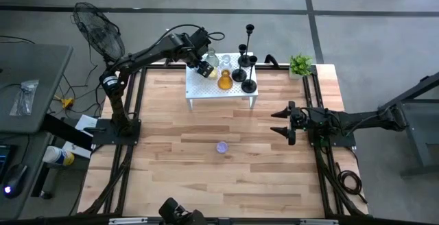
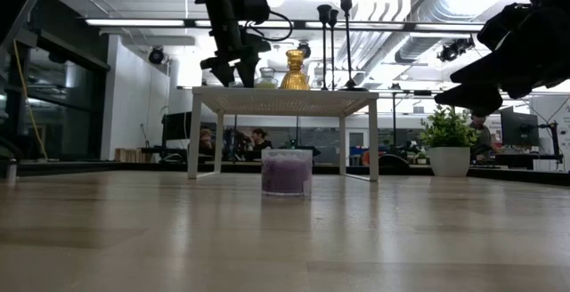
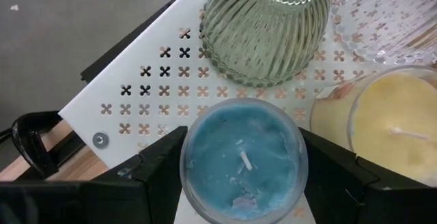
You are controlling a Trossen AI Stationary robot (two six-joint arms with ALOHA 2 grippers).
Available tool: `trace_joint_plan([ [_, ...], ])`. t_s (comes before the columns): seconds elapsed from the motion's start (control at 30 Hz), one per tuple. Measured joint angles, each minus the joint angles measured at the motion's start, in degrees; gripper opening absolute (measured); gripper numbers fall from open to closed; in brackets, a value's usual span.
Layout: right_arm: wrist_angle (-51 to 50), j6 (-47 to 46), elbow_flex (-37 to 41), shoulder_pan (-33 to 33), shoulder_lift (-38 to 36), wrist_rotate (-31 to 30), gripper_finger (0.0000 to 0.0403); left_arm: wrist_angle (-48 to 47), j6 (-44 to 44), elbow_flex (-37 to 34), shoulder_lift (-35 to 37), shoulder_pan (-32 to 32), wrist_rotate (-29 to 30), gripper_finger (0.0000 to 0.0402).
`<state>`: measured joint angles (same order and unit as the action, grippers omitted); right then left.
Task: Pick & Place candle stick holders
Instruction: Put the blue scented candle on the shelf, then put the violet scented candle on the shelf
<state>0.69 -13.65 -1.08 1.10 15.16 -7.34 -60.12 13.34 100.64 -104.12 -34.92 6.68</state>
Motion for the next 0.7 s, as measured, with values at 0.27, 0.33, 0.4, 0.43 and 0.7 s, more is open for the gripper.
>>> trace_joint_plan([
  [0.27,0.0,0.0,0.0,0.0,0.0,0.0,0.0302,0.1,-0.9,0.0,0.0,0.0,0.1,0.0237],
  [0.33,0.0,0.0,0.0,0.0,0.0,0.0,0.0302,0.0,-0.9,0.1,0.0,0.0,0.1,0.0238],
  [0.4,0.0,0.0,0.0,0.0,0.0,0.0,0.0302,-0.3,-1.1,0.5,-0.1,0.0,0.4,0.0245],
  [0.43,0.0,0.0,0.0,0.0,0.0,0.0,0.0302,-0.3,-1.2,0.8,-0.2,0.0,0.8,0.0252],
  [0.7,0.0,0.0,0.0,0.0,0.0,0.0,0.0302,-2.3,-2.9,4.1,-0.3,0.0,1.4,0.0333],
])
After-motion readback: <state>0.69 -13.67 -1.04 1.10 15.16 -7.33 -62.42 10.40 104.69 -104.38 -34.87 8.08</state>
